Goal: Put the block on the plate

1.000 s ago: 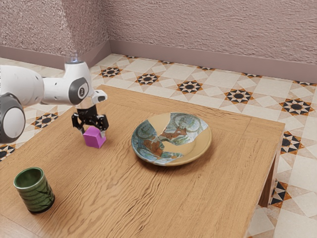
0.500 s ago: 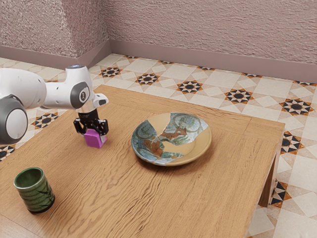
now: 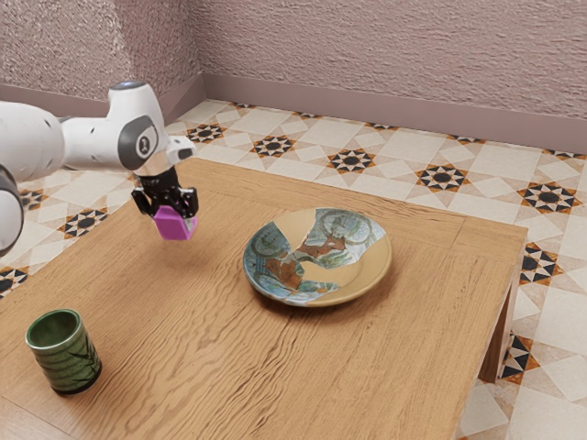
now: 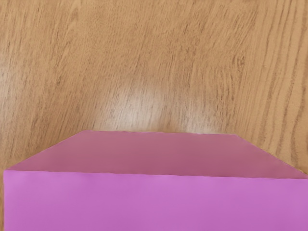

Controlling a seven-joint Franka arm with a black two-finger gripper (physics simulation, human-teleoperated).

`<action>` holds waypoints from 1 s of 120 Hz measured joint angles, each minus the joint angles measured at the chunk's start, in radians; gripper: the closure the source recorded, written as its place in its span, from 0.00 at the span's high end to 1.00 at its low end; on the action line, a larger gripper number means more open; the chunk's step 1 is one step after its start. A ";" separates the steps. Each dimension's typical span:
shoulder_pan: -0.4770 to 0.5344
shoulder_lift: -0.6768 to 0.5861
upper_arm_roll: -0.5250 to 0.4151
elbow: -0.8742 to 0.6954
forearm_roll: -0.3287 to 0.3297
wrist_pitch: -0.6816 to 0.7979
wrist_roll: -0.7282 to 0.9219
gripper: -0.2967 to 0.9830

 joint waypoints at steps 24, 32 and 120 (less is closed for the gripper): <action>-0.091 -0.056 0.000 -0.012 -0.004 -0.008 -0.004 0.57; -0.134 -0.063 0.000 -0.012 -0.005 -0.008 -0.007 0.57; -0.423 -0.063 -0.009 0.038 -0.005 -0.043 -0.061 0.57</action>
